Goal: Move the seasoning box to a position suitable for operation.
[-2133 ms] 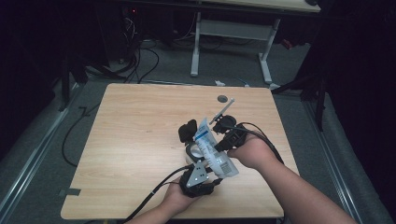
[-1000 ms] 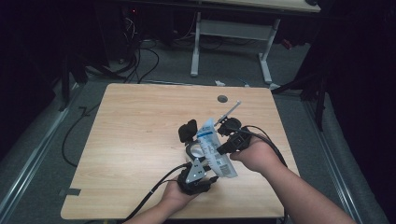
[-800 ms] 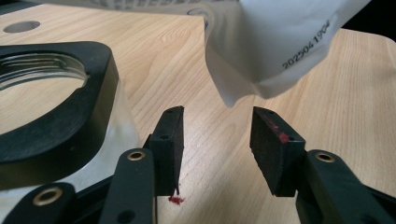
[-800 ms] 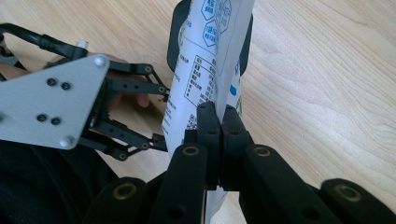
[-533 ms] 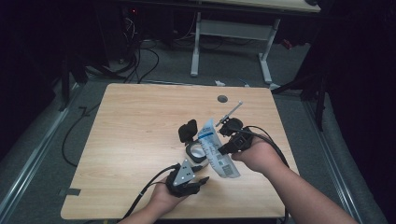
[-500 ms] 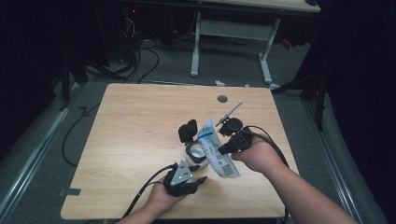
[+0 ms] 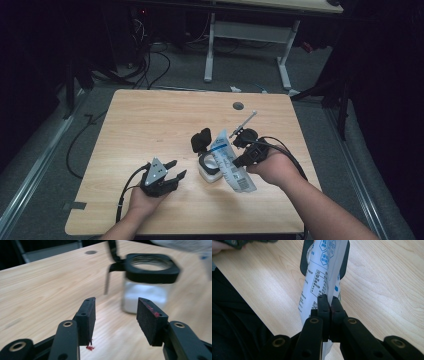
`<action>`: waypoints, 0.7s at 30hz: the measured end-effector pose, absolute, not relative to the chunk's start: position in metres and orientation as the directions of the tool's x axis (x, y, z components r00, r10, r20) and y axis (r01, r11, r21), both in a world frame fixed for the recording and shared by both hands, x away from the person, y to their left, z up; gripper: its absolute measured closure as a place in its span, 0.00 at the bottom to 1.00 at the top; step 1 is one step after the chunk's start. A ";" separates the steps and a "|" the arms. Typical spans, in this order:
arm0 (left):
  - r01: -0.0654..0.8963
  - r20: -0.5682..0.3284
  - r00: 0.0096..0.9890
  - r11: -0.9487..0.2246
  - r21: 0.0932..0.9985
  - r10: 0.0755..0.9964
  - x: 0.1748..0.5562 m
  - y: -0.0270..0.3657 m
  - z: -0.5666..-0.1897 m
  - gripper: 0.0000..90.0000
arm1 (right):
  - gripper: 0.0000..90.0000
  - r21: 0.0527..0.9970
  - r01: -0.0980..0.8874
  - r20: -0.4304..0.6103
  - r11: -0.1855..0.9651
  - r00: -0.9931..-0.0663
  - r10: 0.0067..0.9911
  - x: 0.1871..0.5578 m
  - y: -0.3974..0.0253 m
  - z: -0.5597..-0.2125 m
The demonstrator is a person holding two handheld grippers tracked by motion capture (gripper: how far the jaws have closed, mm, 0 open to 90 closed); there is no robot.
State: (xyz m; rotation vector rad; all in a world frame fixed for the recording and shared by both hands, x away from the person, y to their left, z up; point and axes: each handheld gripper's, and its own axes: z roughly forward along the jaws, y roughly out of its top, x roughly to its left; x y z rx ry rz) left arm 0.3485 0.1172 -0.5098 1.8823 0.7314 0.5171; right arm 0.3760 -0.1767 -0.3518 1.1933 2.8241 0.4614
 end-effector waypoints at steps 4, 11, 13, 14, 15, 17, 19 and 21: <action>0.268 0.044 0.695 -0.316 0.910 0.718 0.355 0.132 -0.509 0.54 | 0.99 0.290 0.700 0.075 0.653 -0.696 0.714 0.375 -0.177 -0.350; 0.305 0.037 0.665 -0.316 0.898 0.746 0.362 0.157 -0.509 0.54 | 0.99 0.283 0.697 0.070 0.659 -0.700 0.711 0.375 -0.181 -0.351; 0.317 0.025 0.659 -0.308 0.897 0.751 0.363 0.160 -0.510 0.53 | 0.99 0.285 0.689 0.062 0.666 -0.707 0.705 0.376 -0.183 -0.352; 0.322 0.016 0.659 -0.301 0.897 0.752 0.364 0.161 -0.511 0.53 | 0.99 0.285 0.695 0.066 0.661 -0.701 0.710 0.376 -0.183 -0.352; 0.329 0.014 0.659 -0.305 0.894 0.752 0.365 0.162 -0.511 0.53 | 0.99 0.285 0.697 0.064 0.659 -0.699 0.712 0.376 -0.184 -0.353; 0.338 -0.001 0.661 -0.297 0.893 0.750 0.365 0.161 -0.512 0.52 | 0.99 0.280 0.701 0.061 0.656 -0.695 0.717 0.376 -0.186 -0.353; 0.338 -0.003 0.662 -0.295 0.894 0.749 0.365 0.161 -0.512 0.52 | 1.00 0.265 0.706 0.042 0.657 -0.689 0.724 0.377 -0.189 -0.354; 0.340 -0.012 0.663 -0.287 0.896 0.748 0.366 0.162 -0.512 0.52 | 1.00 0.259 0.713 0.033 0.652 -0.681 0.731 0.377 -0.191 -0.355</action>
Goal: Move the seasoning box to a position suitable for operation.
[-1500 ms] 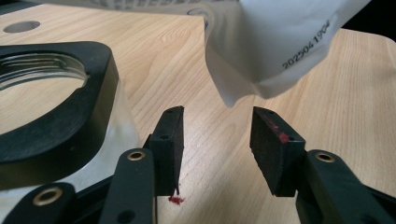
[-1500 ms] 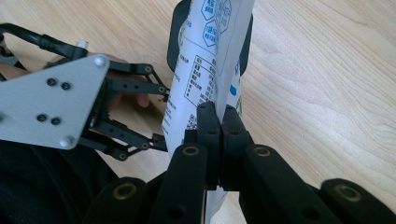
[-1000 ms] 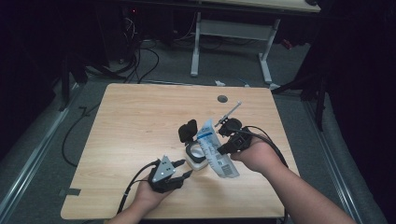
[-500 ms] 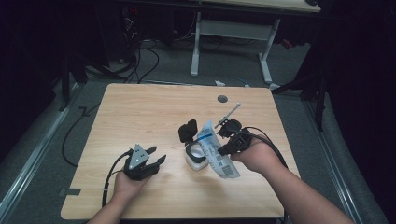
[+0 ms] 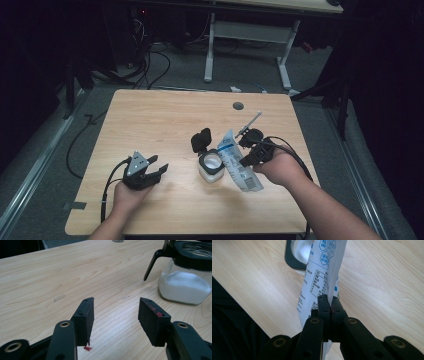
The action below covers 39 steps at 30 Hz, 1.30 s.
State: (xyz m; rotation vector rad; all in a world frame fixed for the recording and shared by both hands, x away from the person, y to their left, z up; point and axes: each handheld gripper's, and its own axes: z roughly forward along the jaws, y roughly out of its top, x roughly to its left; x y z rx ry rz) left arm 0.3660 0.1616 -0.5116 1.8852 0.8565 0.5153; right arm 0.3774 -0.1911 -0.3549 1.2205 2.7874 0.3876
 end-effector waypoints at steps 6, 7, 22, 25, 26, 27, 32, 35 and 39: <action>0.345 -0.019 0.658 -0.279 0.896 0.753 0.367 0.163 -0.511 0.50 | 0.99 0.257 0.719 0.022 0.646 -0.672 0.740 0.380 -0.200 -0.356; 0.342 -0.017 0.657 -0.277 0.898 0.753 0.367 0.163 -0.512 0.50 | 0.99 0.257 0.719 0.021 0.646 -0.672 0.740 0.380 -0.202 -0.357; 0.348 -0.032 0.689 -0.292 0.891 0.724 0.368 0.163 -0.514 0.45 | 0.99 0.251 0.743 0.027 0.621 -0.646 0.763 0.385 -0.224 -0.369; 0.344 -0.031 0.691 -0.291 0.893 0.722 0.366 0.162 -0.514 0.43 | 0.99 0.249 0.755 0.029 0.606 -0.631 0.775 0.386 -0.230 -0.371; 0.345 -0.028 0.693 -0.297 0.891 0.720 0.365 0.162 -0.514 0.43 | 0.99 0.250 0.755 0.024 0.606 -0.630 0.776 0.387 -0.232 -0.372; 0.343 -0.027 0.694 -0.297 0.891 0.720 0.364 0.163 -0.514 0.42 | 0.99 0.248 0.754 0.018 0.608 -0.631 0.775 0.387 -0.235 -0.373; 0.347 -0.023 0.681 -0.294 0.891 0.732 0.362 0.170 -0.512 0.41 | 0.99 0.252 0.784 0.018 0.567 -0.589 0.808 0.395 -0.252 -0.373; 0.358 -0.030 0.674 -0.292 0.887 0.738 0.362 0.174 -0.513 0.42 | 0.99 0.248 0.801 0.007 0.545 -0.564 0.825 0.400 -0.265 -0.373; 0.365 -0.033 0.671 -0.291 0.884 0.740 0.362 0.178 -0.514 0.42 | 0.99 0.234 0.823 -0.003 0.518 -0.533 0.846 0.407 -0.280 -0.378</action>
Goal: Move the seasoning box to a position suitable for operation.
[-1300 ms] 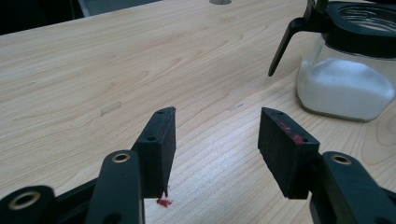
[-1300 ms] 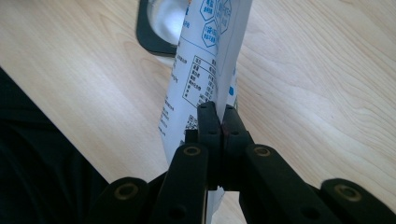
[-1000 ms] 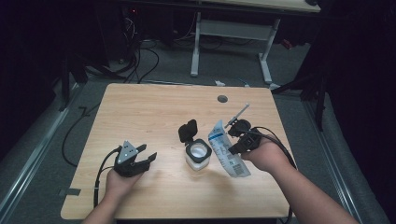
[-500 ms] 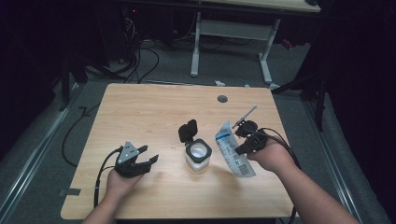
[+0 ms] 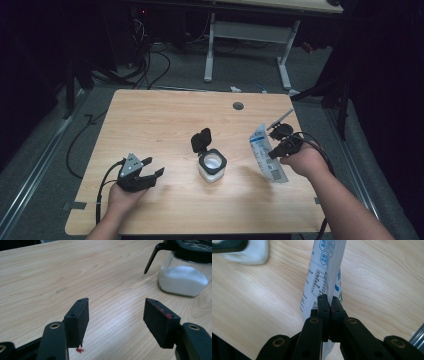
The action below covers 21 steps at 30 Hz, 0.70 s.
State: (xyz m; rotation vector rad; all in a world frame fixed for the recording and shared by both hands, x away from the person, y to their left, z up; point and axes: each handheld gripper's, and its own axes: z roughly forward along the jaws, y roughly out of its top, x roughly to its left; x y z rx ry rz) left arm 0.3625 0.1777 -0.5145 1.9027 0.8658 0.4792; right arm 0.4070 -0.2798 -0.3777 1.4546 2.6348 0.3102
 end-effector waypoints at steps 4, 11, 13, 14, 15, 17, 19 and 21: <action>0.366 -0.035 0.672 -0.291 0.884 0.740 0.363 0.179 -0.514 0.42 | 0.99 0.221 0.840 0.002 0.496 -0.509 0.861 0.411 -0.290 -0.386; 0.362 -0.033 0.676 -0.293 0.885 0.736 0.364 0.176 -0.515 0.42 | 0.99 0.225 0.844 0.003 0.487 -0.500 0.866 0.415 -0.294 -0.393; 0.363 -0.034 0.676 -0.293 0.884 0.736 0.364 0.176 -0.516 0.42 | 0.99 0.230 0.844 0.009 0.485 -0.501 0.866 0.416 -0.294 -0.394; 0.366 -0.035 0.677 -0.295 0.883 0.735 0.364 0.176 -0.515 0.42 | 0.99 0.230 0.845 0.007 0.484 -0.498 0.867 0.416 -0.293 -0.394; 0.364 -0.036 0.677 -0.293 0.884 0.735 0.364 0.176 -0.516 0.42 | 0.99 0.238 0.842 0.009 0.483 -0.499 0.866 0.417 -0.294 -0.394; 0.365 -0.035 0.679 -0.296 0.883 0.733 0.363 0.176 -0.515 0.42 | 0.99 0.245 0.841 0.006 0.483 -0.500 0.866 0.417 -0.294 -0.394; 0.364 -0.034 0.680 -0.298 0.882 0.732 0.363 0.176 -0.515 0.42 | 0.99 0.254 0.841 0.005 0.478 -0.495 0.869 0.418 -0.294 -0.394; 0.366 -0.035 0.681 -0.299 0.882 0.731 0.363 0.176 -0.515 0.42 | 0.99 0.259 0.842 0.001 0.474 -0.491 0.871 0.418 -0.294 -0.393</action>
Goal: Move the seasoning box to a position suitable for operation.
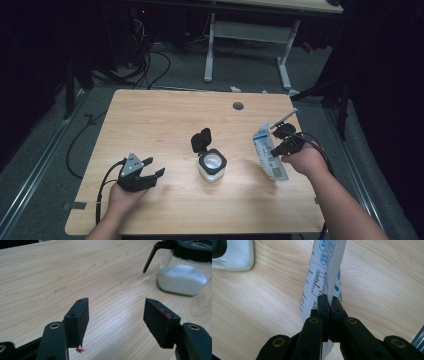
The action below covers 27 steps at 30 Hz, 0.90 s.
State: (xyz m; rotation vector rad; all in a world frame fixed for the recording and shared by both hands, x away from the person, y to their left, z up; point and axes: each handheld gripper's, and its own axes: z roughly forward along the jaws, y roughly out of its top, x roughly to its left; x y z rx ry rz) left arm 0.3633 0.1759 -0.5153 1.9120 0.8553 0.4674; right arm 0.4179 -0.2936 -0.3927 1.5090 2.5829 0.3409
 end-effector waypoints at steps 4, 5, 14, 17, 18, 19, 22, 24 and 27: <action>0.366 -0.036 0.682 -0.299 0.881 0.730 0.364 0.176 -0.516 0.42 | 0.99 0.282 0.836 0.002 0.471 -0.492 0.871 0.419 -0.293 -0.392; 0.369 -0.037 0.683 -0.302 0.879 0.729 0.364 0.176 -0.516 0.42 | 0.99 0.287 0.833 0.004 0.474 -0.495 0.869 0.419 -0.294 -0.392; 0.368 -0.034 0.685 -0.306 0.878 0.728 0.364 0.176 -0.516 0.42 | 0.99 0.340 0.824 0.001 0.453 -0.482 0.876 0.415 -0.295 -0.397; 0.371 -0.036 0.686 -0.307 0.876 0.726 0.364 0.175 -0.516 0.42 | 0.99 0.358 0.822 0.001 0.443 -0.475 0.880 0.413 -0.297 -0.396; 0.371 -0.036 0.686 -0.306 0.877 0.727 0.364 0.175 -0.516 0.42 | 0.99 0.367 0.819 -0.003 0.441 -0.473 0.881 0.412 -0.297 -0.396; 0.369 -0.034 0.687 -0.308 0.877 0.726 0.364 0.175 -0.516 0.42 | 0.99 0.377 0.816 0.001 0.438 -0.473 0.881 0.411 -0.298 -0.396; 0.368 -0.034 0.688 -0.308 0.877 0.725 0.364 0.175 -0.516 0.42 | 0.99 0.404 0.810 0.004 0.425 -0.466 0.885 0.408 -0.300 -0.396; 0.368 -0.033 0.690 -0.312 0.876 0.723 0.364 0.175 -0.516 0.42 | 0.99 0.412 0.800 -0.014 0.435 -0.472 0.881 0.405 -0.301 -0.397; 0.368 -0.033 0.690 -0.311 0.876 0.723 0.364 0.175 -0.517 0.42 | 0.99 0.437 0.792 -0.003 0.426 -0.473 0.881 0.402 -0.302 -0.398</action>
